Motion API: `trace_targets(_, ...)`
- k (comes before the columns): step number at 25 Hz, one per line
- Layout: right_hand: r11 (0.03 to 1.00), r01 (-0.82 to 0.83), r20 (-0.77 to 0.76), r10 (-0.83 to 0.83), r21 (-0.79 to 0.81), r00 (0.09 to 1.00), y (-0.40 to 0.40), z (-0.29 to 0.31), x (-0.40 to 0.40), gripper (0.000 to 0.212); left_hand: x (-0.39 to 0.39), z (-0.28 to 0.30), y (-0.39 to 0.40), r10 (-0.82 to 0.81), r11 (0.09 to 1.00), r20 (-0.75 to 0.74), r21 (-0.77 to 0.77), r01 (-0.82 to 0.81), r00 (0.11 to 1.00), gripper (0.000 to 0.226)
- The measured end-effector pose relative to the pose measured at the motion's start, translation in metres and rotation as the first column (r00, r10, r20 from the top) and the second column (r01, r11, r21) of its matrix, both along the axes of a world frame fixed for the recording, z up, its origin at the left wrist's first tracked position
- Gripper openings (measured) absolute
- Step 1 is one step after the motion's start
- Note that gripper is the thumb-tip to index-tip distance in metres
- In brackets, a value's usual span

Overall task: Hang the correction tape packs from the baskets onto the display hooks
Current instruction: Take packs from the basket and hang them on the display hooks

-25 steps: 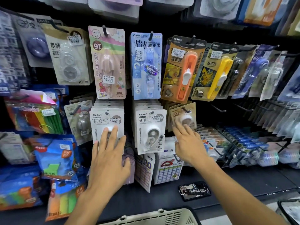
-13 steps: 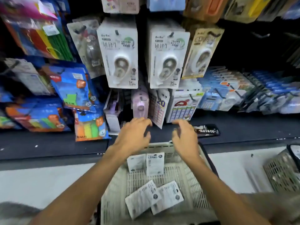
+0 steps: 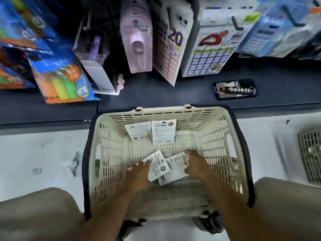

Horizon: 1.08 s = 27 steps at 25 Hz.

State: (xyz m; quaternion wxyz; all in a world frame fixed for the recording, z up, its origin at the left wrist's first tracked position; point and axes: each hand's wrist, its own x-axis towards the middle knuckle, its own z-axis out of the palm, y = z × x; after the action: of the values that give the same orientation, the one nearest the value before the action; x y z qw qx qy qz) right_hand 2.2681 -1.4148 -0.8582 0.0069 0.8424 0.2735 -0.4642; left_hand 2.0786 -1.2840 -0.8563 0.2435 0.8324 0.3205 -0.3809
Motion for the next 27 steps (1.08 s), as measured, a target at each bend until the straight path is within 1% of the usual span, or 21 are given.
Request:
trace_targets(2,0.992,0.129,-0.035,-0.130,-0.004,0.991,0.000,-0.015,-0.003,0.071,0.009,-0.016,-0.010,-0.010,1.000,-0.010,-0.007,0.010,1.000,0.096)
trace_targets(4,0.944,0.328,-0.102,-0.324,0.027,0.941,0.000,-0.026,-0.005,0.048,0.013,-0.029,-0.016,0.007,1.000,-0.004,0.004,-0.007,1.000,0.096)
trace_targets(6,0.878,0.471,-0.187,-0.450,0.088,0.873,0.006,-0.021,-0.004,0.033,0.010,-0.035,-0.016,0.068,0.997,0.057,0.026,-0.070,0.996,0.087)
trace_targets(8,0.830,0.545,-0.298,-0.493,0.118,0.817,0.015,-0.012,0.010,0.023,0.007,-0.035,-0.002,0.263,0.964,0.183,-0.026,-0.263,0.947,0.065)
trace_targets(9,0.816,0.567,-0.393,-0.489,0.109,0.779,0.022,-0.005,0.017,0.023,0.006,-0.030,0.008,0.444,0.895,0.222,-0.149,-0.420,0.868,0.049)
trace_targets(11,0.838,0.539,-0.550,-0.414,0.080,0.725,0.035,0.012,0.027,0.024,0.005,-0.023,0.029,0.719,0.668,0.160,-0.430,-0.608,0.676,0.025)
trace_targets(12,0.883,0.462,-0.547,-0.345,0.087,0.763,0.040,0.019,0.029,0.019,0.005,-0.020,0.037,0.781,0.572,0.110,-0.520,-0.634,0.614,0.020)
trace_targets(14,0.932,0.344,-0.497,-0.245,0.115,0.832,0.052,0.031,0.025,0.009,0.009,-0.010,0.046,0.818,0.488,0.069,-0.611,-0.623,0.572,0.011)
trace_targets(15,0.913,0.380,-0.497,-0.264,0.146,0.826,0.058,0.035,0.021,0.009,0.011,-0.004,0.046,0.830,0.449,0.053,-0.655,-0.608,0.555,0.015)
trace_targets(16,0.864,0.469,-0.522,-0.319,0.183,0.791,0.065,0.037,0.016,0.008,0.013,0.000,0.046,0.850,0.374,0.017,-0.723,-0.581,0.526,0.030)
trace_targets(17,0.801,0.561,-0.542,-0.382,0.210,0.749,0.072,0.039,0.010,0.006,0.013,0.001,0.045,0.872,0.253,-0.052,-0.803,-0.539,0.486,0.045)
trace_targets(18,0.757,0.607,-0.524,-0.425,0.242,0.738,0.079,0.038,0.004,0.005,0.013,0.002,0.043,0.881,0.148,-0.117,-0.852,-0.502,0.459,0.055)
trace_targets(19,0.743,0.610,-0.462,-0.454,0.276,0.762,0.085,0.037,-0.003,0.005,0.011,0.005,0.042,0.884,0.103,-0.145,-0.867,-0.488,0.444,0.058)
trace_targets(20,0.730,0.608,-0.407,-0.476,0.311,0.780,0.090,0.034,-0.010,0.006,0.010,0.006,0.040,0.887,0.139,-0.117,-0.855,-0.499,0.447,0.056)
trace_targets(21,0.699,0.629,-0.360,-0.522,0.340,0.774,0.094,0.032,-0.017,0.008,0.008,0.007,0.038,0.885,0.236,-0.045,-0.816,-0.528,0.464,0.051)
trace_targets(22,0.629,0.684,-0.331,-0.599,0.368,0.729,0.099,0.028,-0.020,0.009,0.007,0.005,0.035,0.875,0.340,0.034,-0.754,-0.563,0.483,0.045)
trace_targets(23,0.579,0.719,-0.273,-0.673,0.386,0.688,0.103,0.023,-0.018,0.013,0.006,0.003,0.033,0.870,0.392,0.069,-0.699,-0.598,0.489,0.038)
trace_targets(24,0.593,0.707,-0.173,-0.707,0.385,0.686,0.104,0.020,-0.015,0.027,0.004,0.000,0.031,0.886,0.375,0.062,-0.678,-0.632,0.460,0.032)
trace_targets(25,0.667,0.668,-0.079,-0.686,0.330,0.723,0.104,0.016,-0.012,0.042,0.000,-0.002,0.029,0.897,0.356,0.047,-0.667,-0.654,0.440,0.025)
trace_targets(26,0.714,0.643,-0.063,-0.654,0.278,0.754,0.104,0.011,-0.009,0.051,-0.005,-0.004,0.028,0.908,0.335,0.035,-0.657,-0.675,0.417,0.019)
trace_targets(27,0.734,0.626,-0.103,-0.624,0.263,0.775,0.105,0.008,-0.007,0.047,-0.011,-0.007,0.026,0.923,0.311,0.025,-0.640,-0.703,0.385,0.017)
